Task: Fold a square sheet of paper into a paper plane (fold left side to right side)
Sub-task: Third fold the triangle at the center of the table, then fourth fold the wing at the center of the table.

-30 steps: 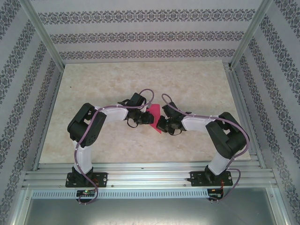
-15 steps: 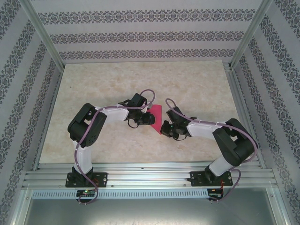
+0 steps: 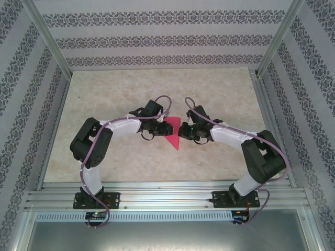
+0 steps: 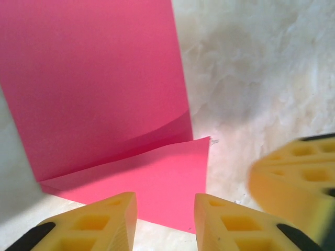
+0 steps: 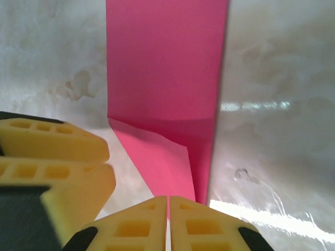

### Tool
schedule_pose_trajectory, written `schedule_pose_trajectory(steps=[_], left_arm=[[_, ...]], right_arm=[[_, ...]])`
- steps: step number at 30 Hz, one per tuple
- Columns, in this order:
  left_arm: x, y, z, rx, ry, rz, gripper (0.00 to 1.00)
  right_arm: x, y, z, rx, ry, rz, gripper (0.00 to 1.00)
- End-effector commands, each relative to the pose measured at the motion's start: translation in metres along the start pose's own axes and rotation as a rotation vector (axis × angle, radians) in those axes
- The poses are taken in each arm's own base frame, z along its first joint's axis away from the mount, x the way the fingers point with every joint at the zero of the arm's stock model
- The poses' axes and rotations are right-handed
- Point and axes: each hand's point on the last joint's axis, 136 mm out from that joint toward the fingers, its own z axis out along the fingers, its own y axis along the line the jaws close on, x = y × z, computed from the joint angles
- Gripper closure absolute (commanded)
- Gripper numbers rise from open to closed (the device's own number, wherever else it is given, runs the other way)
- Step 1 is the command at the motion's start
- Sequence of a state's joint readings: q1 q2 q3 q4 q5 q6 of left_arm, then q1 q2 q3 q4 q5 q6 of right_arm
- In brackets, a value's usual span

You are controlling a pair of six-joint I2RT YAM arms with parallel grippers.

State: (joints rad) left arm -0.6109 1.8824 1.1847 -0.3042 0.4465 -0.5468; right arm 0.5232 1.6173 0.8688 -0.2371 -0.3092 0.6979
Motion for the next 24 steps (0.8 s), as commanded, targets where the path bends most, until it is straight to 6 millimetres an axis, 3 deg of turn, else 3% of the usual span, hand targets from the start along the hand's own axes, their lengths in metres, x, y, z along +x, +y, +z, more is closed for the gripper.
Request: schedule_pose_trajectory(steps=[1,7,11,18,24], left_arm=[[-0.012,-0.010,-0.018,0.003,-0.038,0.024,0.62],[-0.020,0.010,-0.040,-0.043,-0.083,-0.008,0.52],[-0.023,0.024,-0.044,-0.036,-0.083,-0.052,0.46],[-0.026,0.028,-0.029,0.004,-0.049,-0.098,0.41],[-0.027,0.028,-0.013,0.049,-0.023,-0.132,0.43]], right_arm=[[-0.006,0.007,0.013,-0.035,0.011,-0.052,0.90],[-0.006,-0.018,0.026,0.066,0.029,-0.061,0.85],[-0.004,-0.027,0.034,0.097,0.056,-0.064,0.85],[-0.001,-0.037,0.039,0.136,0.078,-0.066,0.85],[0.002,-0.038,0.038,0.136,0.084,-0.068,0.85]])
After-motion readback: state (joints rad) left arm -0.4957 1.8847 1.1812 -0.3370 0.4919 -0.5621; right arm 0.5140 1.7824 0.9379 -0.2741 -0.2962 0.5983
